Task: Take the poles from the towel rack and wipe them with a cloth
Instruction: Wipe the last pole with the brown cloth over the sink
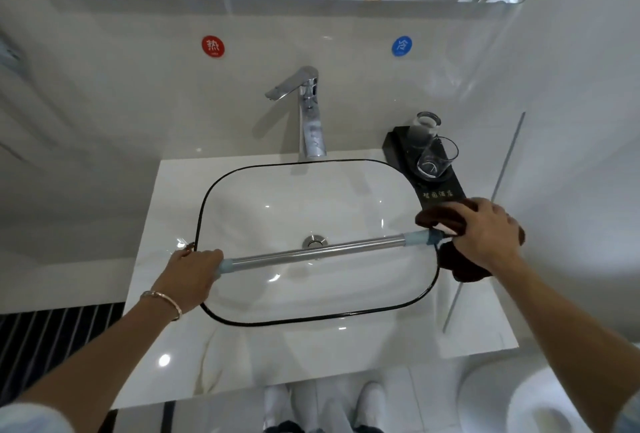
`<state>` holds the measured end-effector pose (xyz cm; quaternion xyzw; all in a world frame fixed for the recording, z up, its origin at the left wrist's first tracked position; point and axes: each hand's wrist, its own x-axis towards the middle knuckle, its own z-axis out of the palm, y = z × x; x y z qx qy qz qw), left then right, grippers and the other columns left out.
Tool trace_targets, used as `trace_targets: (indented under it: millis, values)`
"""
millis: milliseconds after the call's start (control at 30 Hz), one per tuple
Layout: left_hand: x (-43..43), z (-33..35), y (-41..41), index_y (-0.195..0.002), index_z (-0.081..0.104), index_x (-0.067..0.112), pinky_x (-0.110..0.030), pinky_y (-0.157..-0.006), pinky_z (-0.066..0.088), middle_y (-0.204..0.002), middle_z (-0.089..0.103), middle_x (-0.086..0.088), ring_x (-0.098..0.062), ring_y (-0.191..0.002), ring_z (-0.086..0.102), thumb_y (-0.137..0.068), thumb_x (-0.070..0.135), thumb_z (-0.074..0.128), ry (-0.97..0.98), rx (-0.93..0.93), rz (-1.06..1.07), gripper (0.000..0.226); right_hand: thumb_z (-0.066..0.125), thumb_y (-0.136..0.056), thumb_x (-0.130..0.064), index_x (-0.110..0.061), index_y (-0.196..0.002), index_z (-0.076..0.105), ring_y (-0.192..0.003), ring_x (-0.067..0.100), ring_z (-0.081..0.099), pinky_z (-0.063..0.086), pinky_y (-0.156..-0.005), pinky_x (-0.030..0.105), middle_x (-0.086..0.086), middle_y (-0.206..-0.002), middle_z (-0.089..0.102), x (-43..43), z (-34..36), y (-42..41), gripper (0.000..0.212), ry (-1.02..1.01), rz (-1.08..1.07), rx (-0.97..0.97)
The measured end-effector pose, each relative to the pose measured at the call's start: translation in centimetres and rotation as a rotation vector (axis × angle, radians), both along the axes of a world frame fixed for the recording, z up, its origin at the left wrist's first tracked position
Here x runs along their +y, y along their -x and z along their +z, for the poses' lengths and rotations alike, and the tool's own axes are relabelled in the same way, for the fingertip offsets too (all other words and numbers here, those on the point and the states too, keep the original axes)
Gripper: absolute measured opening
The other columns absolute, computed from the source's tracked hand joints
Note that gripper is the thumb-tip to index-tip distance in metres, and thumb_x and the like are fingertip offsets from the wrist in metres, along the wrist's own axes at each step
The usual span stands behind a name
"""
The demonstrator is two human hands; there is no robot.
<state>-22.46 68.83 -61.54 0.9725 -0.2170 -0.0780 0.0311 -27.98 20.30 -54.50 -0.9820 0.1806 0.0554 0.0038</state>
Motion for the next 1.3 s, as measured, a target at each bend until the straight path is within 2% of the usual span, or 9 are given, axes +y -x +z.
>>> trace_targets:
  millis: [200,333,433,533,667,867,1067,1200,1300]
  values:
    - [-0.7,-0.3,0.3,-0.087,0.058,0.018,-0.035,-0.067,0.038,-0.069,0.058,0.006,-0.018,-0.059,0.059,-0.076,0.014,0.071,-0.074,-0.047,-0.02,0.018,0.069,-0.073,-0.022,-0.027,-0.124,0.061,-0.118,0.034,0.05,0.041,-0.101,0.049,0.01,-0.125,0.058,-1.7,-2.2,-0.8,0.052,-0.244,-0.058,-0.03]
    - [-1.1,-0.2,0.8,-0.075,0.057,0.016,-0.033,-0.051,0.04,-0.057,0.052,0.004,-0.019,-0.044,0.054,-0.051,0.004,0.084,-0.128,-0.163,-0.04,0.037,0.062,-0.074,-0.014,-0.026,-0.105,0.069,-0.079,0.021,0.061,0.044,-0.069,0.029,-0.002,-0.084,0.065,0.1,0.3,-2.2,0.034,-0.495,-0.037,0.082]
    - [-1.4,-0.5,1.0,-0.074,0.057,0.014,-0.033,-0.05,0.04,-0.058,0.051,0.001,-0.021,-0.044,0.053,-0.047,-0.001,0.082,-0.135,-0.202,-0.037,0.04,0.053,-0.064,-0.036,-0.033,-0.105,0.067,-0.099,0.029,0.058,0.049,-0.08,0.037,0.0,-0.104,0.064,2.3,-0.2,-3.1,0.044,-0.397,0.045,0.095]
    - [-1.3,-0.7,1.3,-0.077,0.057,0.012,-0.032,-0.051,0.04,-0.059,0.051,-0.001,-0.022,-0.046,0.052,-0.049,-0.003,0.08,-0.151,-0.234,-0.022,0.039,0.062,-0.078,-0.032,-0.03,-0.121,0.062,-0.122,0.033,0.041,0.041,-0.1,0.05,0.003,-0.129,0.05,3.9,-0.8,-2.6,0.043,-0.312,0.039,0.103]
    - [-1.5,-1.2,1.7,-0.082,0.057,0.012,-0.034,-0.051,0.04,-0.061,0.05,-0.002,-0.023,-0.049,0.051,-0.061,0.0,0.074,-0.147,-0.254,0.0,0.03,0.055,-0.082,-0.04,-0.032,-0.125,0.058,-0.123,0.029,0.042,0.036,-0.103,0.049,0.001,-0.132,0.05,7.8,-1.2,-1.4,0.044,-0.2,0.179,0.064]
    - [-1.5,-0.8,2.5,-0.085,0.057,0.014,-0.033,-0.057,0.036,-0.063,0.049,0.0,-0.023,-0.051,0.05,-0.066,0.012,0.07,-0.068,-0.286,-0.017,0.023,0.05,-0.081,-0.046,-0.033,-0.13,0.05,-0.128,0.029,0.035,0.027,-0.107,0.047,0.001,-0.136,0.045,19.7,-2.3,-0.7,0.051,-0.284,0.355,0.018]
    - [-1.5,-0.5,1.7,-0.072,0.055,0.016,-0.033,-0.053,0.039,-0.06,0.051,0.0,-0.022,-0.05,0.052,-0.053,0.015,0.08,-0.096,-0.234,0.007,0.031,0.063,-0.081,-0.044,-0.035,-0.152,0.0,-0.143,0.04,0.004,0.012,-0.112,0.061,0.01,-0.158,0.002,26.7,-2.3,-0.9,0.095,-0.227,0.578,0.203]
    - [-1.5,-1.0,1.4,-0.078,0.059,0.016,-0.035,-0.055,0.043,-0.069,0.055,-0.001,-0.024,-0.058,0.057,-0.045,0.01,0.081,-0.06,-0.238,0.049,0.04,0.07,-0.077,-0.041,-0.04,-0.149,0.006,-0.136,0.038,0.023,0.03,-0.105,0.054,0.009,-0.152,0.021,25.8,-2.1,-2.0,0.096,-0.164,0.668,0.236]
    - [-1.2,-1.1,1.2,-0.076,0.055,0.018,-0.032,-0.051,0.043,-0.065,0.056,0.003,-0.02,-0.053,0.057,-0.049,0.008,0.086,0.138,-0.154,-0.034,0.043,0.062,-0.08,-0.049,-0.04,-0.145,0.021,-0.122,0.035,0.038,0.036,-0.097,0.049,0.006,-0.14,0.039,25.5,-2.0,-2.0,0.077,-0.168,0.623,0.175]
